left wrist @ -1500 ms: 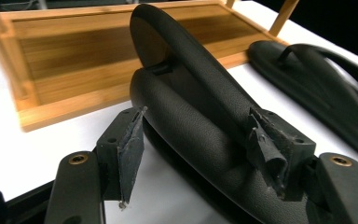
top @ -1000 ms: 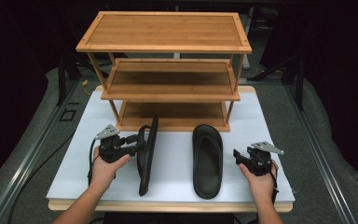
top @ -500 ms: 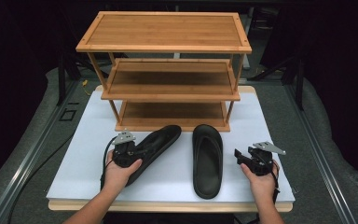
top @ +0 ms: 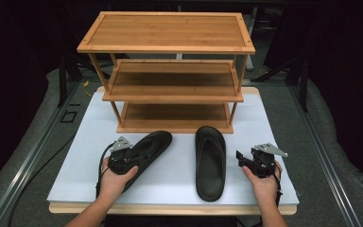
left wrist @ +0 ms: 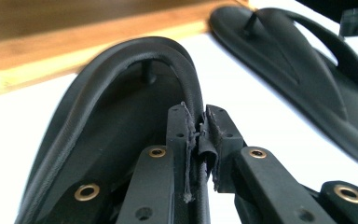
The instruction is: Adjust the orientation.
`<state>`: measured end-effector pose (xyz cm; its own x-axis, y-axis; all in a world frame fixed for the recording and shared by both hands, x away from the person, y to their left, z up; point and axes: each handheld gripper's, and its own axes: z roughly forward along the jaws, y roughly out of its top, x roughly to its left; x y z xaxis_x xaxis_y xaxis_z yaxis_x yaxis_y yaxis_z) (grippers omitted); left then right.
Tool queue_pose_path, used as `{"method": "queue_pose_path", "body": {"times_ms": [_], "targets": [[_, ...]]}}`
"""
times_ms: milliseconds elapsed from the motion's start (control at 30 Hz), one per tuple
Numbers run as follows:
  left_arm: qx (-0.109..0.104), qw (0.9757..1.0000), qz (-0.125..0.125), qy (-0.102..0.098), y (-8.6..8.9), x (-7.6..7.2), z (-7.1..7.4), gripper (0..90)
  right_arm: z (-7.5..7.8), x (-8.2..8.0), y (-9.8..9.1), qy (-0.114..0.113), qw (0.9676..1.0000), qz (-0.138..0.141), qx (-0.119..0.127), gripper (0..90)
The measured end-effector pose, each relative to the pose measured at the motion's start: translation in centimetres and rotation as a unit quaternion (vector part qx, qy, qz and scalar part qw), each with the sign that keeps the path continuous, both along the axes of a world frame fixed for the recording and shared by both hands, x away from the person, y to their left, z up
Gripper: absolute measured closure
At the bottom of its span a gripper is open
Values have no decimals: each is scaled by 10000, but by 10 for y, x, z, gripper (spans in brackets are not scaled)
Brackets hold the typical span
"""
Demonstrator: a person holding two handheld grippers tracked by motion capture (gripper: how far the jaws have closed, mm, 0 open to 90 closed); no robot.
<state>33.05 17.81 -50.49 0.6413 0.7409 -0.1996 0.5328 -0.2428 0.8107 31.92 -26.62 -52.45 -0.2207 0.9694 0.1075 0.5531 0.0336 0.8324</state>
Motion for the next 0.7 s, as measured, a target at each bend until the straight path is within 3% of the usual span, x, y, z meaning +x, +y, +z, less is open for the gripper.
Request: {"method": "queue_pose_path", "body": {"times_ms": [100,133,200,333,467,533,700], "targets": [[36,9999,-88,-101,-3,1,-2,739,0,0,0,-37,10000,12,-24,324],[86,9997,-56,-225,-2,-1,1,688,-1,1,1,-83,10000,-20,-12,322],[97,9996,-56,-241,0,-2,4,631,-2,2,2,-89,9999,-41,-39,316],[44,9987,138,-481,16,-2,15,563,0,2,4,-129,9999,-14,-57,293],[68,9981,261,-555,38,0,20,522,3,2,10,-166,9997,32,-155,266],[203,9980,292,-529,48,1,19,493,3,2,13,-253,9995,52,-176,267],[261,9974,440,-513,65,1,10,466,8,-1,18,-449,9983,200,-321,336]]}}
